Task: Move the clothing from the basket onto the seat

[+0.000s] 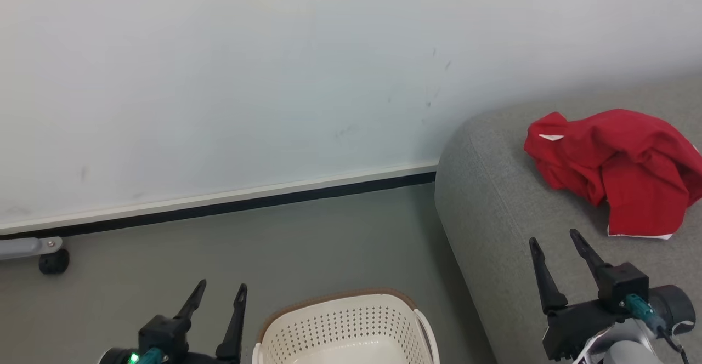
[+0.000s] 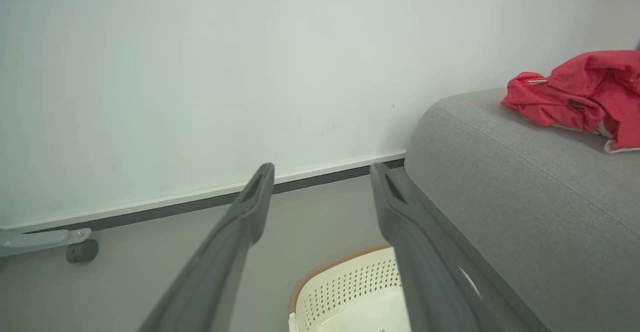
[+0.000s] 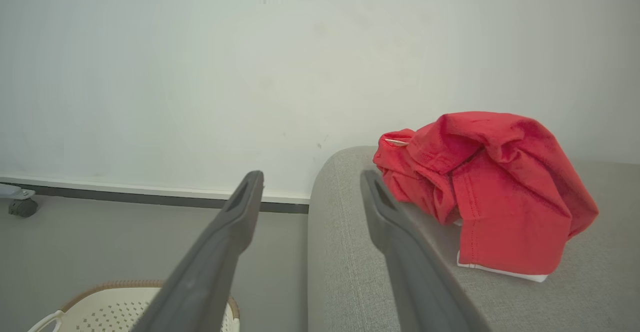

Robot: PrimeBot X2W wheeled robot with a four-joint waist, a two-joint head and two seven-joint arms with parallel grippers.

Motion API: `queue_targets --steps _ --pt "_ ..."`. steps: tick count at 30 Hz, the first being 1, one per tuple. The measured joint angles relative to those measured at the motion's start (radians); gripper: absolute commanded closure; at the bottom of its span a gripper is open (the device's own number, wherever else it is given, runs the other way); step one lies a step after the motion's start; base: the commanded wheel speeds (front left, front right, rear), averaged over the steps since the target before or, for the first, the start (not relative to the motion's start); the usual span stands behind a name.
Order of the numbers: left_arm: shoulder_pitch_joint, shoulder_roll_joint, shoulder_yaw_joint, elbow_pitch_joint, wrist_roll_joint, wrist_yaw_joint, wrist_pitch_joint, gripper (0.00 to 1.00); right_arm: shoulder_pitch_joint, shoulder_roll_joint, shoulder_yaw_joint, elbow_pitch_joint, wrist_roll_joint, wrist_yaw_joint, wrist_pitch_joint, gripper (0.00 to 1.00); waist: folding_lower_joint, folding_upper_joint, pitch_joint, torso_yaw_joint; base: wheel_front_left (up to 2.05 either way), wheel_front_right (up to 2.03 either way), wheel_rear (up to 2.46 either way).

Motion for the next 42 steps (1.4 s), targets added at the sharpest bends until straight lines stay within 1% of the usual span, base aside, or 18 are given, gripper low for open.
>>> queue_targets --steps 2,8,15,24,33,35,42 --pt "0.03 0.011 0.021 -0.007 0.0 0.007 -0.001 0.0 0.028 0.002 0.001 -0.033 -0.02 -0.009 0.0 0.0 0.0 0.0 -0.013 0.009 0.0 0.0 0.0" --pt "0.111 0.024 0.074 -0.029 0.0 0.007 -0.005 0.0 0.111 0.016 -0.01 -0.114 -0.035 -0.026 0.0 0.0 0.0 0.0 -0.038 0.021 0.0 0.0 0.0" --pt "0.199 0.023 0.149 -0.055 0.011 0.007 -0.006 0.0 0.197 0.032 -0.029 -0.196 -0.059 -0.034 -0.001 0.0 0.0001 0.0 -0.046 0.017 0.0 0.0 0.0" --pt "0.263 -0.016 0.259 -0.093 0.048 0.007 -0.007 0.0 0.271 0.032 -0.093 -0.286 -0.084 -0.035 -0.001 0.0 0.0001 0.0002 -0.046 0.015 0.0 0.0 0.0" --pt "0.303 -0.035 0.308 -0.146 0.084 0.008 -0.007 0.0 0.333 0.051 -0.171 -0.338 -0.11 -0.035 -0.001 0.0 0.0001 0.0002 -0.039 0.012 0.0 0.0 0.0" --pt "0.306 -0.04 0.316 -0.155 0.106 0.008 -0.007 0.0 0.336 0.055 -0.182 -0.343 -0.113 -0.035 -0.001 0.0 0.0002 0.0002 -0.037 0.011 0.0 0.0 0.0" --pt "0.311 -0.047 0.333 -0.179 0.13 0.008 -0.007 0.0 0.336 0.072 -0.208 -0.369 -0.137 -0.035 -0.001 0.0 0.0002 0.0002 -0.028 0.014 0.0 0.0 0.0"
